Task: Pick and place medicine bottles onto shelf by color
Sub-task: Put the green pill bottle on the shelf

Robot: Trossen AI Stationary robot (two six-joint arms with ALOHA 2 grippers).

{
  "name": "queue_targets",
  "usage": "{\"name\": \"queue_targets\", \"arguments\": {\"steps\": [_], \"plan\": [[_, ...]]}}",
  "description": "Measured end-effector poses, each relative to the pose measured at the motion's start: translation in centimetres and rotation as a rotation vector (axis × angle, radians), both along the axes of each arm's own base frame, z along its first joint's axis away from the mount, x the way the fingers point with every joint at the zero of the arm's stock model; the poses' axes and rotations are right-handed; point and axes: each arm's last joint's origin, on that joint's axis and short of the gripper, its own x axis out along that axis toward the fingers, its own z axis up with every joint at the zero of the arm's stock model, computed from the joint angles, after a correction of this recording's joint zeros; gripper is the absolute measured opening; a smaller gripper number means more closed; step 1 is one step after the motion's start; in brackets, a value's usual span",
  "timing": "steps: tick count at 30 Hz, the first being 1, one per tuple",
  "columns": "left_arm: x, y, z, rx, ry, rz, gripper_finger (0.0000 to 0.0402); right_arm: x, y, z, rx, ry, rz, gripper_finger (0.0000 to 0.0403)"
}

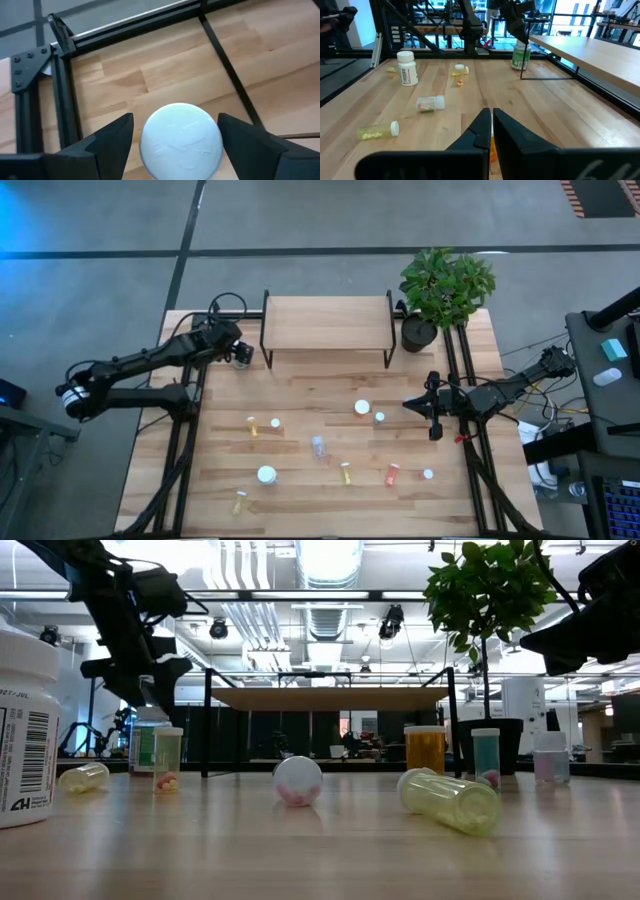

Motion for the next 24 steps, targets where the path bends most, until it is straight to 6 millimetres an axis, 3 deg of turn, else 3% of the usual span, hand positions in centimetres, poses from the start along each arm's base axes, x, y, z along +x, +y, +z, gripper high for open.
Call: {"name": "queue_targets", "arguments": {"steps": [17, 24], "plan": [[0.6, 0.3, -1.0, -0.061, 0.024, -0.003, 0.0271, 0.0, 0.0, 0.0, 0.002, 0.0, 0.0, 0.0009], [0.7, 0.4, -1.0, -0.061, 0.019, -0.001, 0.0219, 0.0, 0.0, 0.0, 0.0, 0.0, 0.0, 0.0009]]}}
